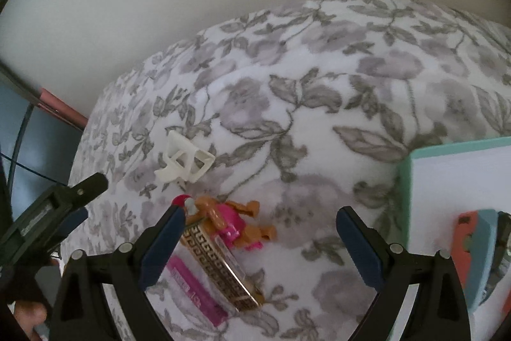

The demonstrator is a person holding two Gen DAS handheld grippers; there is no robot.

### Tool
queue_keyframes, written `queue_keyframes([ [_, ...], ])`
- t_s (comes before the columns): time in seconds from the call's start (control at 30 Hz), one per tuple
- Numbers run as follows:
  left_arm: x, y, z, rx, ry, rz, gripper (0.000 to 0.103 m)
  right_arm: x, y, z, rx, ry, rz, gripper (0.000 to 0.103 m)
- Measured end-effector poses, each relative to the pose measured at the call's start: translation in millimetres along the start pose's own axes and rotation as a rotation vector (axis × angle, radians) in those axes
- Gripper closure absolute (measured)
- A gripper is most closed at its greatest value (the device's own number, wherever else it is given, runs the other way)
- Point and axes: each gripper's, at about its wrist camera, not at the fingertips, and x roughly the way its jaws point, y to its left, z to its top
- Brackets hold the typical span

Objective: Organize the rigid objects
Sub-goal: 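Grasp the gold-and-black patterned bar with the right tool, then grasp the pink lighter with the left tool while the right tool holds the bar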

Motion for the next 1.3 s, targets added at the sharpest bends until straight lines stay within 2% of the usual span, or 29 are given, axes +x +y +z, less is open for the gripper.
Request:
queue_keyframes([
  [0.27,15,-17,-13,0.048,0.107,-0.003,0.011,-1,21,-16,-0.135,0.048,-0.03,0.007],
  [0.4,17,-24,-17,0.061,0.13,0.007,0.011,7,27,-25,-0.17,0.083,-0.06,0.017],
  [0.47,17,-24,-18,0.061,0.143,0.004,0.011,8,28,-27,-0.182,0.094,-0.057,0.018],
  [0.53,18,-25,-19,0.059,0.155,0.006,0.011,7,31,-30,-0.198,0.094,-0.058,0.022],
  [0.7,22,-23,-21,0.031,0.189,0.001,0.011,10,31,-36,-0.201,0.107,-0.058,0.047],
  [0.77,23,-22,-25,0.016,0.204,-0.002,0.011,11,29,-38,-0.187,0.117,-0.045,0.051],
  [0.97,22,-27,-41,0.008,0.235,0.003,0.011,11,22,-45,-0.153,0.123,-0.015,0.074],
  [1.23,22,-36,-61,0.002,0.261,0.013,0.011,0,9,-49,-0.146,0.119,-0.059,0.078],
  [1.3,23,-42,-67,0.014,0.268,0.014,0.015,-3,5,-48,-0.148,0.117,-0.082,0.08],
])
